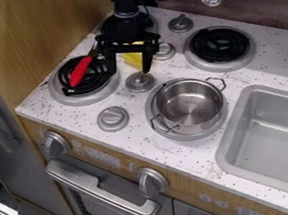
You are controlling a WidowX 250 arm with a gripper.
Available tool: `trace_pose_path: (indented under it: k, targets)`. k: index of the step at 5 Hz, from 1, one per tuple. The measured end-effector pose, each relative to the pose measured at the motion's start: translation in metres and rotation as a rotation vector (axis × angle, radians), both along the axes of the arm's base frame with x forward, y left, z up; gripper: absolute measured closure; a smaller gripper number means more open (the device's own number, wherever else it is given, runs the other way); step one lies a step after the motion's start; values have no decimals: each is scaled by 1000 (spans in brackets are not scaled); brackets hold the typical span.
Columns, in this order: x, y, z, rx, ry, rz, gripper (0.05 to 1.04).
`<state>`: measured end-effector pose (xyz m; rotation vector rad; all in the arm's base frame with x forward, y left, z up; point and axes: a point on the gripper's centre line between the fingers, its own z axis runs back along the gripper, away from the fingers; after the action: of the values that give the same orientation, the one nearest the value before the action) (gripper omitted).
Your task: Move the red spatula to the top right side of the stove
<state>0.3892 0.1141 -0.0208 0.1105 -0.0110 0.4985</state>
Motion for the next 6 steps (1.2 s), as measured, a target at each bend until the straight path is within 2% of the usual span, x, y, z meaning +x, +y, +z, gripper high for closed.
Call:
trace_pose_path:
  k: [1,2,3,6]
  targets:
    - [-7,-2,-17,-11,43,-2,87]
    - [-7,-1,-26,-14,47,-25,87]
    - [0,9,-16,4,38,-35,87]
    - [-10,68,-10,-10,-31,33,87]
